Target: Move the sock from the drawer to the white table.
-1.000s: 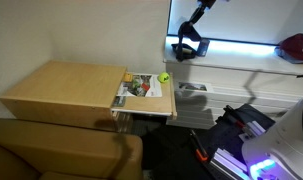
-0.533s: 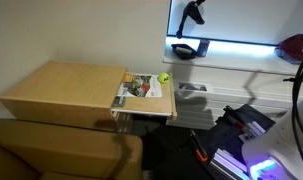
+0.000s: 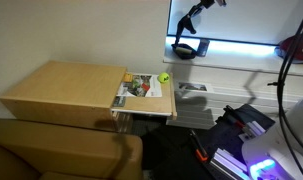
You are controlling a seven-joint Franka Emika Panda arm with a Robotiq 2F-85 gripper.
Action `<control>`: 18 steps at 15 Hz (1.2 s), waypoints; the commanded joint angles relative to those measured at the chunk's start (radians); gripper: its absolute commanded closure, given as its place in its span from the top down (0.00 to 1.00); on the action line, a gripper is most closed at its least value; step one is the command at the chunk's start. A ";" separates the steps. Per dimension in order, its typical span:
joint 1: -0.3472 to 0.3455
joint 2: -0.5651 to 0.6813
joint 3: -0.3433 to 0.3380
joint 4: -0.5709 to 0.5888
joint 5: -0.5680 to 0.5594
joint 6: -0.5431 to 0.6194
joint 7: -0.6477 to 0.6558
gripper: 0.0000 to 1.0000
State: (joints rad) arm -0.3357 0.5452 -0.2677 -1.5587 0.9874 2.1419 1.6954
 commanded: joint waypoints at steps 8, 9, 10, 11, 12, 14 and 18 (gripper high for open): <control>0.054 0.202 -0.049 0.189 -0.218 0.196 0.426 0.01; 0.061 0.195 -0.057 0.187 -0.278 0.193 0.472 0.01; 0.073 0.186 -0.074 0.179 -0.345 0.193 0.527 0.01; 0.087 0.179 -0.094 0.171 -0.420 0.192 0.590 0.01; 0.088 0.173 -0.099 0.169 -0.486 0.175 0.636 0.01; 0.072 0.170 -0.076 0.175 -0.583 0.121 0.701 0.01; 0.025 0.172 0.050 0.162 -0.525 0.096 0.663 0.01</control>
State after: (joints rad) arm -0.2766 0.7384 -0.3029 -1.3650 0.4293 2.2454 2.3773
